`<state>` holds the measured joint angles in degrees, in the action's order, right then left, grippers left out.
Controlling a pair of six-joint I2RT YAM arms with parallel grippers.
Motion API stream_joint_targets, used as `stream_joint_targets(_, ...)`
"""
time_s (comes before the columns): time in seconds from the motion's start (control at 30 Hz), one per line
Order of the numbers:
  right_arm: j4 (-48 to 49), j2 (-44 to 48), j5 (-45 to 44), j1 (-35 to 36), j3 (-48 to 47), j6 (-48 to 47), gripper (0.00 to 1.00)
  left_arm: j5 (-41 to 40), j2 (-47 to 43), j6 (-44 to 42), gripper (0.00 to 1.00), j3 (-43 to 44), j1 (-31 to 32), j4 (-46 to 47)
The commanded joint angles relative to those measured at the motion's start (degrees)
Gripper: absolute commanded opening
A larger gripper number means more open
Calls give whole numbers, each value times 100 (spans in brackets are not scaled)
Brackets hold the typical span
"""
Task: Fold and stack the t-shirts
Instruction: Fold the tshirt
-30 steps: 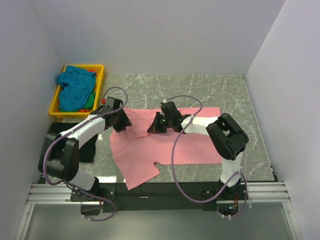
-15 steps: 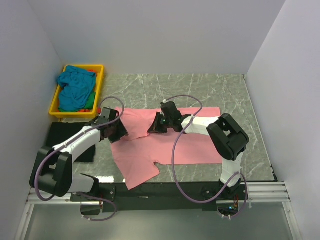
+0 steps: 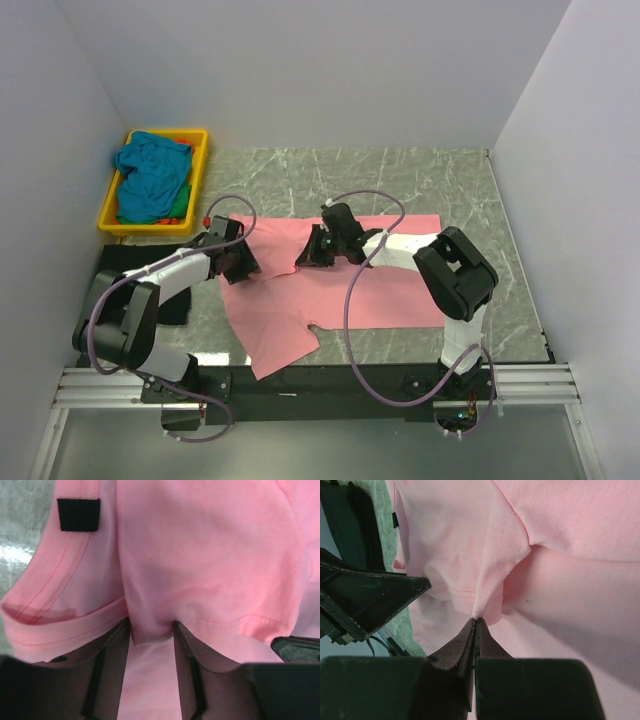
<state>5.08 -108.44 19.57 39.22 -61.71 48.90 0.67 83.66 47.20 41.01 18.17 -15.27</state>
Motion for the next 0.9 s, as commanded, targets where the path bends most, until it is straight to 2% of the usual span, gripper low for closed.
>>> stream_joint_targets(0.0, 116, 262, 3, -20, -192, -92, 0, 65, 54, -97, 45, 328, 55, 112)
stream_joint_targets(0.17, 20, 280, 3, -20, -245, -171, 0, -31, -112, -71, 30, 486, 99, -248)
stream_joint_targets(0.2, 2, 297, -15, -29, -262, -171, 0, -49, -156, -53, 21, 547, 99, -440)
stream_joint_targets(0.27, -42, 315, -24, -29, -288, -223, 0, -49, -244, 35, 13, 609, 99, -652)
stream_joint_targets(0.43, -104, 350, 3, -37, -280, -241, 0, -49, -262, 210, 8, 776, 99, -1232)
stream_joint_targets(0.87, -420, 482, 100, -90, -368, -329, 0, -23, -219, 351, 13, 777, 99, -1462)
